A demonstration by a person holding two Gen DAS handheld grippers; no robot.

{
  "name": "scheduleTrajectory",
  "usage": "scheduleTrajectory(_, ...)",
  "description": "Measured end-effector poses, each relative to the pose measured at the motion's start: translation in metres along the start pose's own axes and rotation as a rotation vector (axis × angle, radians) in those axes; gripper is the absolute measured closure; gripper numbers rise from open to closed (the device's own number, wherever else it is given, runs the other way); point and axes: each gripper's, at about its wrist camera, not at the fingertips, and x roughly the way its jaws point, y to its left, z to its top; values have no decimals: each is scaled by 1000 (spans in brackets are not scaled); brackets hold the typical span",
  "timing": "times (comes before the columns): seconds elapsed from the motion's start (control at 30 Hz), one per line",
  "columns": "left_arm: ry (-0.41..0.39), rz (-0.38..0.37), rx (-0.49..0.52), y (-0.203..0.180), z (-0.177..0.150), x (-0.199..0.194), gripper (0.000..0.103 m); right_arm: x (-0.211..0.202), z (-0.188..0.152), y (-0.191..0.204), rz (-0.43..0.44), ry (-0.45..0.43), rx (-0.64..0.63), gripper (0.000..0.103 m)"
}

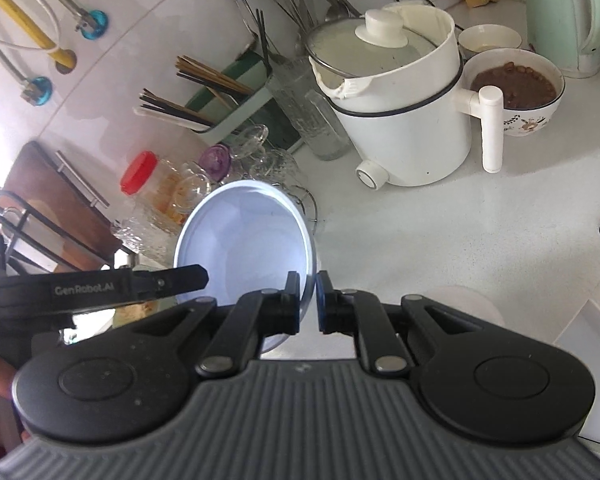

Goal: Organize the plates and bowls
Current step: 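Lift the second light blue bowl with both grippers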

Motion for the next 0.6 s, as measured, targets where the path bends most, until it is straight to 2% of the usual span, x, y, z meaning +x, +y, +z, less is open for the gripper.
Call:
scheduleTrajectory(0.2, -14, -12, 8, 3, -13, -16, 88, -12, -13, 5, 14, -12, 10, 92)
scheduleTrajectory(0.6, -35, 31, -2, 20, -53, -47, 88, -17, -42, 23, 42, 10, -12, 92)
